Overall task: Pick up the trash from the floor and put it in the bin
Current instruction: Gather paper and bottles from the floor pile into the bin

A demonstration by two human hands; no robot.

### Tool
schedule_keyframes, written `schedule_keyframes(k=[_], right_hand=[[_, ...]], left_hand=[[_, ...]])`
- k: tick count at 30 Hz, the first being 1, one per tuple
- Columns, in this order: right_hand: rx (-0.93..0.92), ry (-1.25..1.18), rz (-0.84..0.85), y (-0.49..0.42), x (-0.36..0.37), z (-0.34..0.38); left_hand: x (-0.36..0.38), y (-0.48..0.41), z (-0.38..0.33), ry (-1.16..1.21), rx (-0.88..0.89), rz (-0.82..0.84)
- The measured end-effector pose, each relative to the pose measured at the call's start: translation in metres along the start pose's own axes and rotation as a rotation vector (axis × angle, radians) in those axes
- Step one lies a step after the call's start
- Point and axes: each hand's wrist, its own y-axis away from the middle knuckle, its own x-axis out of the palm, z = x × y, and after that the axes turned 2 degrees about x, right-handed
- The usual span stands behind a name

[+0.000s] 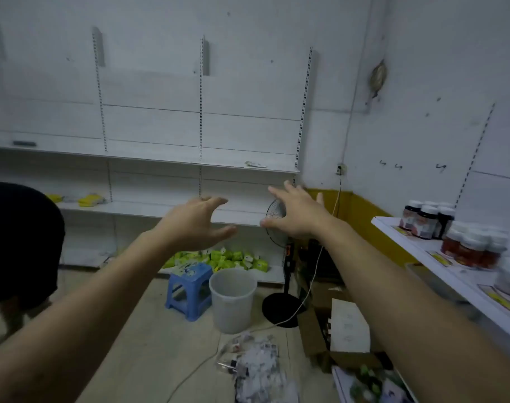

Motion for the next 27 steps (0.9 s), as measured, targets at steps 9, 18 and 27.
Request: schedule_keyframes(k=[9,18,27], right_hand=[[0.019,0.021,0.043,-0.049,0.047,-0.025],[-0.025,-0.067,0.051,-0.154,0.100,-0.086],[-0.099,-0.151,0.121,-0.232,0.170,-0.094]], left_hand=[[0.055,-0.044,0.033,0.005,-0.014,0.045],[0.103,-0.125,0.053,-0.083,-0.075,0.077],[0.151,-0.180,0.094,-0.121,-0.163,0.140]])
